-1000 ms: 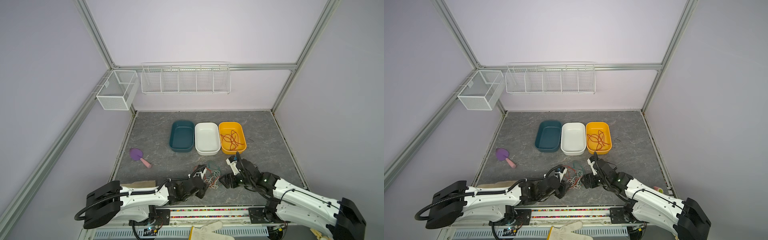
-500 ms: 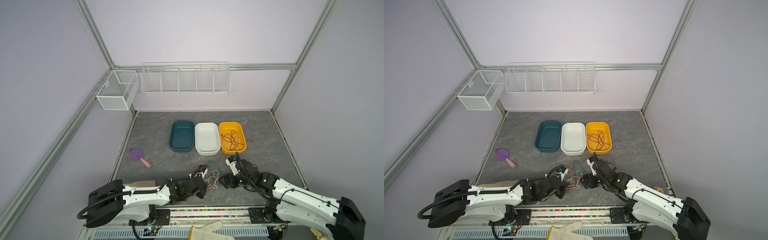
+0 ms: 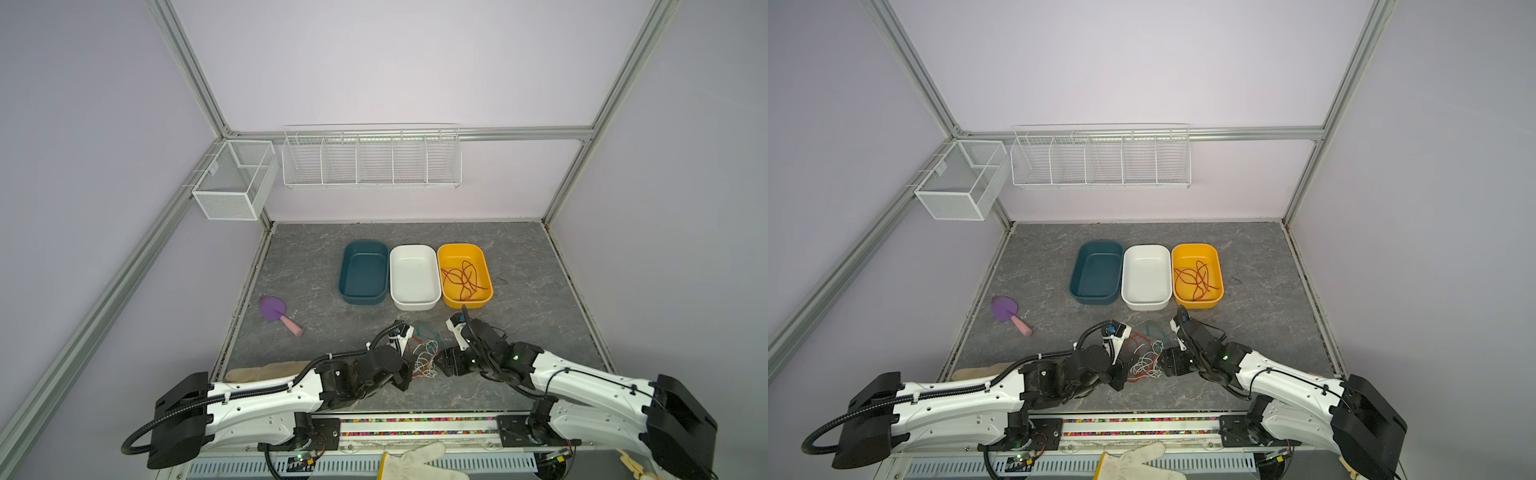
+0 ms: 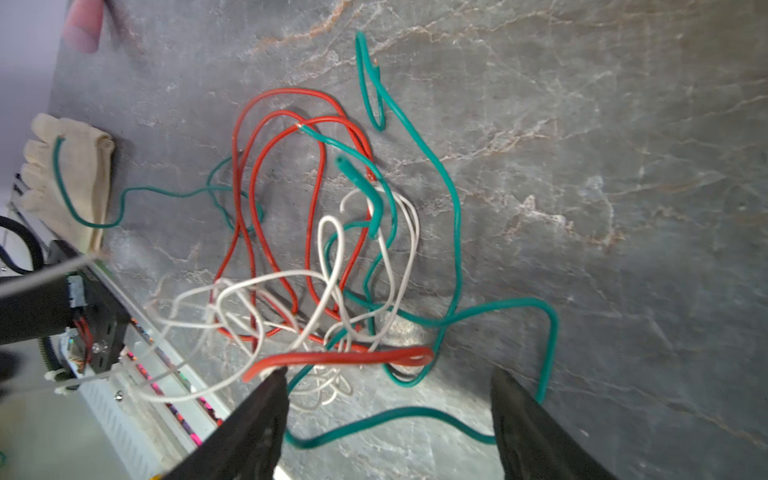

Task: Untangle the cables
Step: 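Grasp a white wire with the left gripper while the right gripper pins the pile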

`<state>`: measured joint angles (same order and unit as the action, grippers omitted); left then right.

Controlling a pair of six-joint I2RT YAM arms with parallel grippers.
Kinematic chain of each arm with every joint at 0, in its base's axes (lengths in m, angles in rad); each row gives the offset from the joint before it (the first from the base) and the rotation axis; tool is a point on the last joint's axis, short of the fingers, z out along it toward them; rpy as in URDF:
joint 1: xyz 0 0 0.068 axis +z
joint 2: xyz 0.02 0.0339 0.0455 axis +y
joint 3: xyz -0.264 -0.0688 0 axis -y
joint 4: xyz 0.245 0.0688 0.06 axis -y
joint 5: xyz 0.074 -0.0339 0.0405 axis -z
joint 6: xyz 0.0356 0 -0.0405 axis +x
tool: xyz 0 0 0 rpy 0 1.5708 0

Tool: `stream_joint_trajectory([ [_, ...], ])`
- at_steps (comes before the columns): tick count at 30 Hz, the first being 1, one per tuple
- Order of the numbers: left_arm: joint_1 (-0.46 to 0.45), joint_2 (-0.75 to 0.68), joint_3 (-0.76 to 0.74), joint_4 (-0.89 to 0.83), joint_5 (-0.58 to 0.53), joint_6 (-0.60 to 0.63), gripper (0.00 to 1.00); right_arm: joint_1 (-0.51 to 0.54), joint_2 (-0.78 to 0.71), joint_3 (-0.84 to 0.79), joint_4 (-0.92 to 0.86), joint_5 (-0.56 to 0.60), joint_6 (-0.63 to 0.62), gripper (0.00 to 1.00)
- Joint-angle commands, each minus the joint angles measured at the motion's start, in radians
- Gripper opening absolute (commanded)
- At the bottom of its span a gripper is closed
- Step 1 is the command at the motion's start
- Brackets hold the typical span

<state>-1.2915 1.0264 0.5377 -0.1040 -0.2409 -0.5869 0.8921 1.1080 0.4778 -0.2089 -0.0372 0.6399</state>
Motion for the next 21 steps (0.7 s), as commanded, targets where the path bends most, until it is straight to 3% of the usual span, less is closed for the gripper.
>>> stream_joint_trajectory([
  [1,-0.003,-0.057,0.053,-0.081,-0.032,-0.034,0.00,0.007,0.046,-0.010,0.049,0.032,0.033,0.75],
  [11,-0.004,-0.186,0.230,-0.321,-0.029,-0.046,0.00,0.008,0.162,-0.018,0.098,0.071,0.044,0.72],
  [21,-0.005,-0.353,0.429,-0.559,-0.146,-0.058,0.00,0.007,0.268,-0.019,0.144,0.084,0.046,0.71],
])
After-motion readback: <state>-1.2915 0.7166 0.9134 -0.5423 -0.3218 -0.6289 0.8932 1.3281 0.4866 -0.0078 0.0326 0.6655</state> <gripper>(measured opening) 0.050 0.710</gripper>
